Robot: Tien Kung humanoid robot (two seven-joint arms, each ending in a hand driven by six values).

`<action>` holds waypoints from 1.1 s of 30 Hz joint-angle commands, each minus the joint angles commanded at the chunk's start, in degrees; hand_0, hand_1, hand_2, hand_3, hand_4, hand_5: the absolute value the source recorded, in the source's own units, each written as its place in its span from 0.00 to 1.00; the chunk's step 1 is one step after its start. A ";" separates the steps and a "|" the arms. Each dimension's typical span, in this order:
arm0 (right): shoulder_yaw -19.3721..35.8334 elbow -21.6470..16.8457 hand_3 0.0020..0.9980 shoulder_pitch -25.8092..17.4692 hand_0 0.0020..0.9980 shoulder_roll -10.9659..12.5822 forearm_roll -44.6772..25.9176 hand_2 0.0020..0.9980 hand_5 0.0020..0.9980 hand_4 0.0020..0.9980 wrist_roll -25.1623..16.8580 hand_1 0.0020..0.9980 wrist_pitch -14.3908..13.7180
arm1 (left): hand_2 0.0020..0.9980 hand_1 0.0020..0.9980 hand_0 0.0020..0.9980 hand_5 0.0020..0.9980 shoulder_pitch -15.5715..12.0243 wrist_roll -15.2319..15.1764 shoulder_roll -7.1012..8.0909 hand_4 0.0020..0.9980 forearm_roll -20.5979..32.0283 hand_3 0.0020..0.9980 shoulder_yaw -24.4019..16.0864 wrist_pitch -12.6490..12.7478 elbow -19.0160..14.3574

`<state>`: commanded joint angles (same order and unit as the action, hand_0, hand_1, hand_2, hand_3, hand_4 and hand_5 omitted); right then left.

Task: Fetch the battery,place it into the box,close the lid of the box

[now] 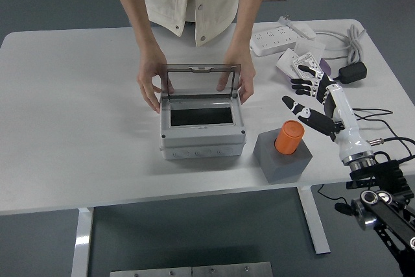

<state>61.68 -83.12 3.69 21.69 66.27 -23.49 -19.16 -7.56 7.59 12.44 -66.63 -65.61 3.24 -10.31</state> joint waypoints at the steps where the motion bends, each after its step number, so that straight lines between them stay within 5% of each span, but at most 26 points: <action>1: -0.15 0.01 0.76 -0.08 0.63 0.04 -0.08 0.61 0.35 0.91 -0.07 0.62 -0.09 | 0.56 0.73 0.64 0.09 0.01 -0.01 -0.01 0.27 0.04 0.52 0.06 0.00 0.00; 33: -9.33 5.05 0.68 2.04 0.57 -1.31 0.17 0.55 0.33 0.88 -0.95 0.57 -0.87 | 0.56 0.74 0.62 0.04 0.84 -0.64 -0.30 0.24 1.59 0.52 2.47 -0.17 0.00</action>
<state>52.35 -78.07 5.73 20.37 66.44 -24.44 -20.03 -6.73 6.95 12.14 -65.04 -63.14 3.06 -10.31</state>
